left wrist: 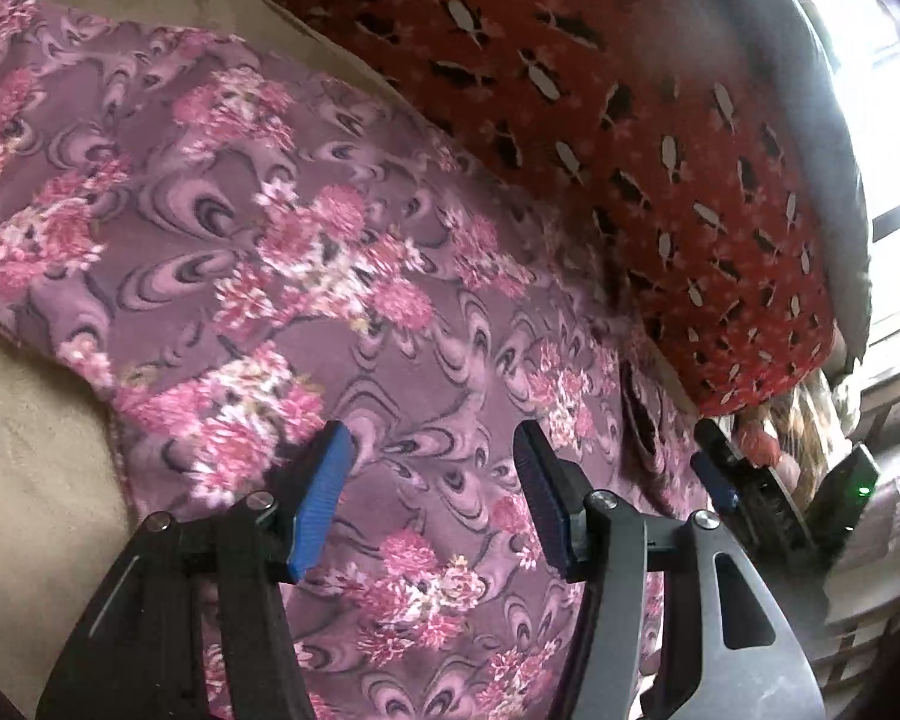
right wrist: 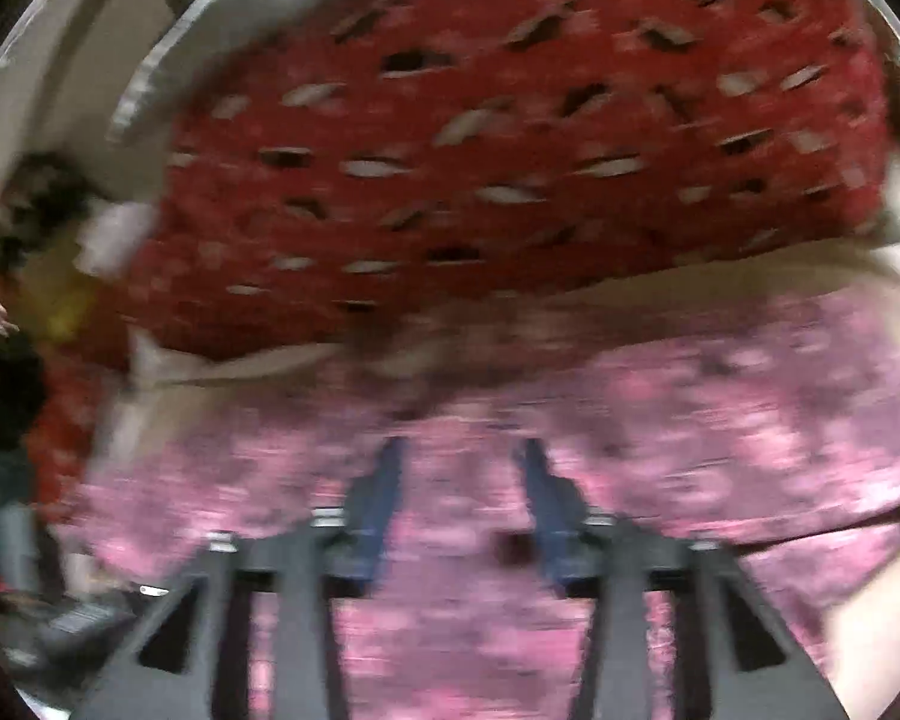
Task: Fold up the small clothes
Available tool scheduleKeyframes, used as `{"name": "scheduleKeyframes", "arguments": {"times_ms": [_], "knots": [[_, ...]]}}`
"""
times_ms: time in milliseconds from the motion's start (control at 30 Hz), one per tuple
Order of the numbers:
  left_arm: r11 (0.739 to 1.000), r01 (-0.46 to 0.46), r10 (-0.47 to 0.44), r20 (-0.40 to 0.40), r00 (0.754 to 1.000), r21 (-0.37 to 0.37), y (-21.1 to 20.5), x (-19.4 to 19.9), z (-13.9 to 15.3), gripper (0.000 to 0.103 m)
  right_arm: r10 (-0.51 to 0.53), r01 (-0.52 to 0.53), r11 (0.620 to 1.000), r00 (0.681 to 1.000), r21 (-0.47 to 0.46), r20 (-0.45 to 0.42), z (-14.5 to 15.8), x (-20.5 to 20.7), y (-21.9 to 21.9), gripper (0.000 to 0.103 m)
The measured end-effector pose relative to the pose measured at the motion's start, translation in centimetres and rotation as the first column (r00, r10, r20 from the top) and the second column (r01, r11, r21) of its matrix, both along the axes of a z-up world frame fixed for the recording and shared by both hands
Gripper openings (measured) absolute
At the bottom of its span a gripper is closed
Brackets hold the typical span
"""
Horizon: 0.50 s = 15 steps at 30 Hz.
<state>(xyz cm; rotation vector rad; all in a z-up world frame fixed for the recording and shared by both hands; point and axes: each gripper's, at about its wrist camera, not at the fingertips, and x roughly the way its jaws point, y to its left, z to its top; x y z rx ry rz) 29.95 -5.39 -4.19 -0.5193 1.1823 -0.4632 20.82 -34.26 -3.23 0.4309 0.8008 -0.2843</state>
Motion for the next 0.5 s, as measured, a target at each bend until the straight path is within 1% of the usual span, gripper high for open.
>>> {"name": "scheduleKeyframes", "arguments": {"times_ms": [33,67,133,167,267,300,333,367,400,433,467,500], "knots": [[1.0,0.001,-0.001,-0.002,1.0,0.007,-0.2,0.0,-0.1,0.055,0.0,0.0,1.0,1.0,0.006,-0.021,-0.7,-0.1,-0.5,0.072],[1.0,0.0,0.0,-0.003,1.0,0.011,-0.3,-0.1,-0.2,0.055,0.017,-0.017,1.0,0.998,0.013,-0.059,-1.6,0.0,-0.7,0.072],[1.0,0.003,-0.003,-0.005,1.0,0.017,-0.4,-0.2,-0.2,0.055,0.048,-0.051,0.999,0.992,-0.02,-0.113,-2.9,0.2,-0.2,0.072],[1.0,0.005,-0.005,-0.003,1.0,0.023,-0.5,-0.2,-0.2,0.055,0.065,-0.073,0.996,0.989,-0.049,-0.134,-3.4,0.5,0.1,0.072],[1.0,0.005,-0.005,-0.001,1.0,0.029,-0.8,-0.2,-0.2,0.057,0.092,-0.137,0.965,0.975,-0.223,-0.202,-4.6,1.1,1.4,0.072],[0.999,0.004,-0.005,0.002,1.0,0.033,-0.8,-0.2,-0.2,0.057,0.094,-0.143,0.956,0.976,-0.255,-0.194,-4.7,1.1,1.5,0.072],[0.999,0.006,-0.006,0.004,1.0,0.039,-0.9,-0.2,-0.2,0.057,0.087,-0.133,0.955,0.98,-0.264,-0.181,-4.6,1.0,1.2,0.071],[0.999,0.008,-0.008,0.007,1.0,0.045,-1.1,-0.1,-0.2,0.057,0.077,-0.119,0.959,0.983,-0.258,-0.165,-4.4,1.0,0.9,0.066],[0.999,0.01,-0.011,0.01,1.0,0.05,-1.4,0.0,-0.1,0.057,0.069,-0.102,0.967,0.987,-0.234,-0.144,-4.2,1.0,0.3,0.057],[0.998,0.013,-0.014,0.012,1.0,0.055,-1.6,0.1,-0.1,0.057,0.068,-0.092,0.977,0.99,-0.191,-0.125,-3.9,0.9,-0.3,0.029],[0.998,0.015,-0.016,0.014,1.0,0.056,-1.7,0.2,0.0,0.057,0.061,-0.076,0.986,0.993,-0.146,-0.104,-3.6,0.8,-0.9,0.021],[0.998,0.016,-0.017,0.015,1.0,0.056,-1.7,0.2,0.2,0.057,0.063,-0.069,0.994,0.996,-0.088,-0.063,-3.1,0.5,-1.5,0.017]]}}
